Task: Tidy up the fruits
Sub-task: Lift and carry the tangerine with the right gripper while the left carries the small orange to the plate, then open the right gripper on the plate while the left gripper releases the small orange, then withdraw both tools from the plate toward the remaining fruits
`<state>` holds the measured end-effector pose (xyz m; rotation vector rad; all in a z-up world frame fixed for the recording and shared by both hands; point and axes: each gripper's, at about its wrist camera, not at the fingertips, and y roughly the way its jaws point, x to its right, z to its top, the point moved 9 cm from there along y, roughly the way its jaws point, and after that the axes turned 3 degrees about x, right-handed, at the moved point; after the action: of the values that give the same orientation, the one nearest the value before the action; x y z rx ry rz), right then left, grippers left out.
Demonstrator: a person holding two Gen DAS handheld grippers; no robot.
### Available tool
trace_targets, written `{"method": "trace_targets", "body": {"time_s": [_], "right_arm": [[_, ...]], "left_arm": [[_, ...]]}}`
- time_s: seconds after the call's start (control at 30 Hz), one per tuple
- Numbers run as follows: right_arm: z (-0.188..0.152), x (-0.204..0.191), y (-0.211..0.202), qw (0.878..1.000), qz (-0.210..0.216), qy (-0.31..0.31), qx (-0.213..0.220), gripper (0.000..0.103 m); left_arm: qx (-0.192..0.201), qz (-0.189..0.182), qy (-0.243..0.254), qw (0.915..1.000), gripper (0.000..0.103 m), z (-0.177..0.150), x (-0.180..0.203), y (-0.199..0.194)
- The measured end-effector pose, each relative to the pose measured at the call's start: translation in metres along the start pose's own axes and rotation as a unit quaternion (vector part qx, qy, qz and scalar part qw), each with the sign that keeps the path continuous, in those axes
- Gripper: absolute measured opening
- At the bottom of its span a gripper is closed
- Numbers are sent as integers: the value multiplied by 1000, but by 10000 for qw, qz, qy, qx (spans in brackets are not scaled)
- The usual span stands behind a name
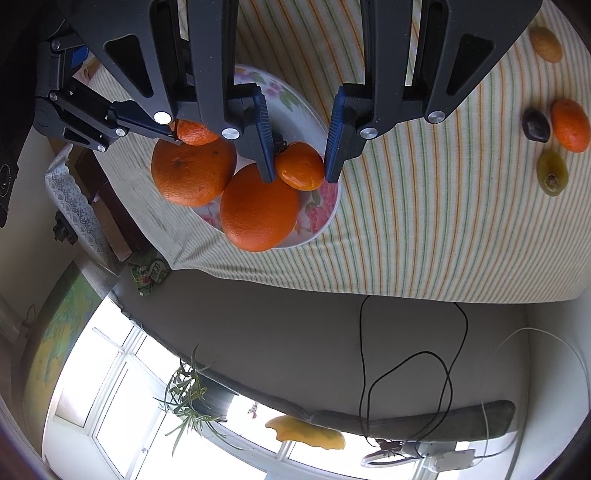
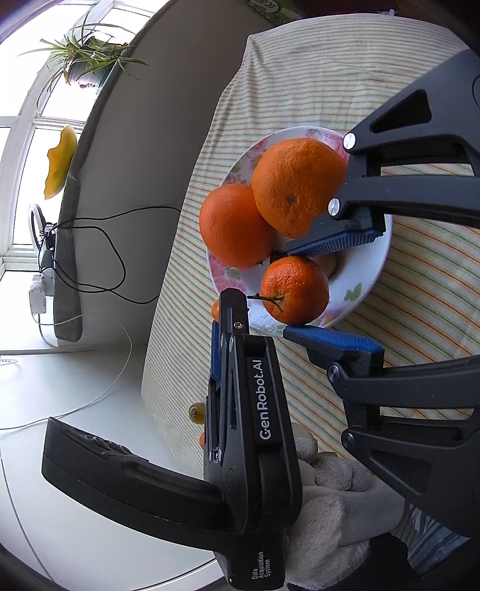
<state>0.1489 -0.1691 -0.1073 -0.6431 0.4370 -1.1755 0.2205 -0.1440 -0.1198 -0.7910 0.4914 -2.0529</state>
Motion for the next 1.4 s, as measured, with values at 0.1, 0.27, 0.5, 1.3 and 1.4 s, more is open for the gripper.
{"method": "trace_targets", "body": {"time_s": [0.1, 0.27, 0.5, 1.3, 1.4], "right_arm": [[0, 1, 0, 10000, -36, -7, 2, 40], [0, 3, 0, 9999, -129, -7, 10, 41], [6, 3, -8, 9995, -237, -56, 194, 75], [5, 2, -8, 9996, -161, 77, 197, 84], [7, -1, -9, 9997, -116, 82, 221, 84]], "left_arm": [[2, 0, 30, 10000, 25, 0, 2, 1], [-14, -10, 48, 10000, 36, 1, 3, 2], [23, -13, 73, 10000, 48, 3, 4, -1], [183, 523, 283, 9981, 72, 8, -3, -16], [192, 591, 303, 9976, 72, 7, -5, -19]]}}
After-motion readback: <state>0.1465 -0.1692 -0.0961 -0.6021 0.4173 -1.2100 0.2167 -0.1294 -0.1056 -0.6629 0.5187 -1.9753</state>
